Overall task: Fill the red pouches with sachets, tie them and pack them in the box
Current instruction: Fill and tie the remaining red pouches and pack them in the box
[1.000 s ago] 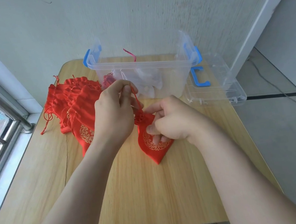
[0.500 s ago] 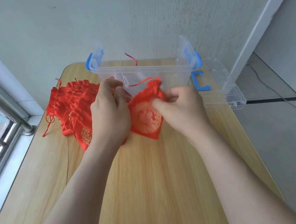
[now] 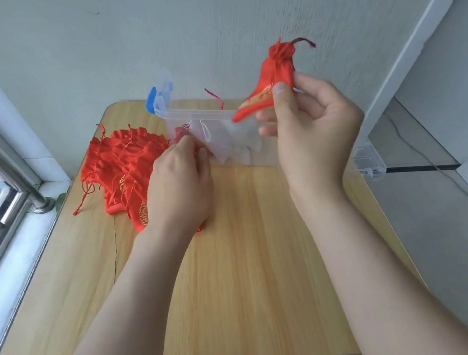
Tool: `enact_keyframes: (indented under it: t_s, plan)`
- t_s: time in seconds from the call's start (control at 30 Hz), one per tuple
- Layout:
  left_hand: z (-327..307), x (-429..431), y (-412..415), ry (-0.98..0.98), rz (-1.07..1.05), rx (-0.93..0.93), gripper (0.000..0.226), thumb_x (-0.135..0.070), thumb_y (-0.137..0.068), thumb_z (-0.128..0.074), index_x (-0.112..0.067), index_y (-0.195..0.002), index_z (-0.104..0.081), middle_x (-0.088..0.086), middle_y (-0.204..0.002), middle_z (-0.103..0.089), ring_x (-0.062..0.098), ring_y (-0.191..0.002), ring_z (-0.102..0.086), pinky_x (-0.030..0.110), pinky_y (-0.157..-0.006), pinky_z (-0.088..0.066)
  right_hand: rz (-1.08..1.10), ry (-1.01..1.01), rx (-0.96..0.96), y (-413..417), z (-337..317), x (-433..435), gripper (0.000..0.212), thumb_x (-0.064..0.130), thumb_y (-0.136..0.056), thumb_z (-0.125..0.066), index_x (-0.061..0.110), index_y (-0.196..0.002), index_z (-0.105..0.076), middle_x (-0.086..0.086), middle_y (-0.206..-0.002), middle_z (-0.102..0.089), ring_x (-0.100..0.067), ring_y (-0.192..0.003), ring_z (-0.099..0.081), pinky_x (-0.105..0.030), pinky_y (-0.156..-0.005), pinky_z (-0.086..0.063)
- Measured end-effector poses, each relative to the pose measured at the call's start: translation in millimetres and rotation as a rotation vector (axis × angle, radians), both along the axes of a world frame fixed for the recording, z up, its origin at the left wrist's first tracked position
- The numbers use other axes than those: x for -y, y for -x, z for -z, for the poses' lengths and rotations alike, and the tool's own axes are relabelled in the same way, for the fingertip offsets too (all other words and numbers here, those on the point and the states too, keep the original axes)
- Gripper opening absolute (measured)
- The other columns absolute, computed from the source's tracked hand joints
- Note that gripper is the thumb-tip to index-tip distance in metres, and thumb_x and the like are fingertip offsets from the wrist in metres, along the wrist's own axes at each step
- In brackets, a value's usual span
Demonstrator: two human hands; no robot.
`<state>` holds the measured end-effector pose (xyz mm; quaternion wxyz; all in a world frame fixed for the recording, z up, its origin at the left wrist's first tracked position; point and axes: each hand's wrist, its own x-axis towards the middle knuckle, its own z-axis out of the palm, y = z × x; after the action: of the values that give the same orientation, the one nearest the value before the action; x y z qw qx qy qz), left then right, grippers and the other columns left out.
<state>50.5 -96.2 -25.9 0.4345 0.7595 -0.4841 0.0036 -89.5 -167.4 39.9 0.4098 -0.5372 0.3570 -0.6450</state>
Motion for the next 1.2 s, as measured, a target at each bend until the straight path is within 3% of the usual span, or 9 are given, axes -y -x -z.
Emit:
enact_keyframes:
  t_s: [0.1,0.17,0.23,0.47,0.63,0.73,0.9,1.07,1.2]
  plan:
    - [5,0,-1,-0.07,0.042,0.061,0.02,-0.013,-0.097,-0.049,-0.01,-0.096,-0.069,0.006,-0.091,-0.069,0.031,-0.087,-0.062,0.046,-0.081,-0.05,0.158,0.208,-0.169,-17,-2,16,0.011,0.012,-0.097,-0.072,0.013,-0.105,-0.08,0.005,-0.092,-0.081,-0.008,-0.075,-0.078,-0.034,-0.07,-0.063]
    - [6,0,0,-0.103,0.07,0.072,0.02,-0.007,-0.093,-0.053,-0.012,-0.098,-0.072,0.005,-0.092,-0.07,0.029,-0.09,-0.062,0.037,-0.083,-0.047,0.267,0.31,-0.304,-30,-4,27,0.012,0.014,-0.094,-0.074,0.012,-0.102,-0.083,0.009,-0.088,-0.081,-0.005,-0.074,-0.076,-0.006,-0.08,-0.047]
    - [8,0,0,-0.134,0.095,0.075,0.022,-0.006,-0.091,-0.054,-0.014,-0.1,-0.073,0.003,-0.094,-0.071,0.03,-0.092,-0.062,0.038,-0.087,-0.047,0.377,0.33,-0.394,-42,-6,39,0.013,0.016,-0.093,-0.074,0.016,-0.101,-0.084,0.005,-0.086,-0.082,-0.016,-0.074,-0.077,0.005,-0.081,-0.029]
    - [13,0,0,-0.168,0.125,0.082,0.025,-0.016,-0.088,-0.048,-0.02,-0.099,-0.071,-0.001,-0.094,-0.07,0.03,-0.091,-0.063,0.05,-0.088,-0.052,0.409,0.072,-0.818,-53,-15,68,0.022,0.027,-0.103,-0.064,0.031,-0.118,-0.08,0.002,-0.115,-0.076,-0.026,-0.109,-0.065,-0.026,-0.072,-0.029]
    - [13,0,-4,-0.11,0.147,0.115,0.024,0.003,-0.086,-0.057,-0.012,-0.096,-0.074,0.002,-0.089,-0.071,0.027,-0.086,-0.065,0.034,-0.089,-0.044,0.131,-0.051,-1.072,-67,-1,69,0.033,0.042,-0.091,-0.062,0.012,-0.092,-0.074,-0.008,-0.092,-0.07,-0.036,-0.097,-0.066,-0.035,-0.076,-0.049]
    - [11,-2,-5,-0.098,0.147,0.123,0.036,0.01,-0.08,-0.056,-0.012,-0.098,-0.077,0.003,-0.093,-0.073,0.027,-0.089,-0.065,0.03,-0.087,-0.044,0.133,0.105,-1.072,-67,1,51,0.026,0.029,-0.091,-0.054,0.013,-0.08,-0.07,-0.006,-0.08,-0.068,-0.036,-0.085,-0.056,-0.039,-0.073,-0.048]
    - [6,-6,-8,-0.098,0.039,0.153,0.046,-0.005,-0.073,-0.043,-0.021,-0.099,-0.076,0.001,-0.097,-0.068,0.034,-0.091,-0.059,0.049,-0.085,-0.05,0.276,0.34,-0.814,-51,15,16,0.035,0.025,-0.082,-0.044,0.02,-0.086,-0.078,0.0,-0.083,-0.071,-0.033,-0.089,-0.06,-0.04,-0.075,-0.045]
    - [-2,-21,-1,-0.156,-0.277,0.172,0.033,-0.005,-0.082,-0.059,-0.018,-0.111,-0.067,0.009,-0.12,-0.055,0.036,-0.108,-0.045,0.048,-0.09,-0.038,0.123,0.168,-0.78,-30,30,-20,0.026,0.017,-0.084,-0.053,0.022,-0.085,-0.078,0.004,-0.087,-0.074,-0.026,-0.092,-0.066,-0.038,-0.084,-0.052]
    - [1,-29,1,-0.296,-0.327,0.169,0.065,-0.025,-0.083,-0.071,-0.015,-0.144,-0.05,0.015,-0.152,-0.037,0.043,-0.132,-0.036,0.058,-0.103,-0.034,-0.044,-0.1,-0.836,-11,29,-43,0.024,0.012,-0.091,-0.06,0.023,-0.09,-0.082,0.01,-0.085,-0.076,-0.016,-0.084,-0.07,-0.025,-0.074,-0.049]
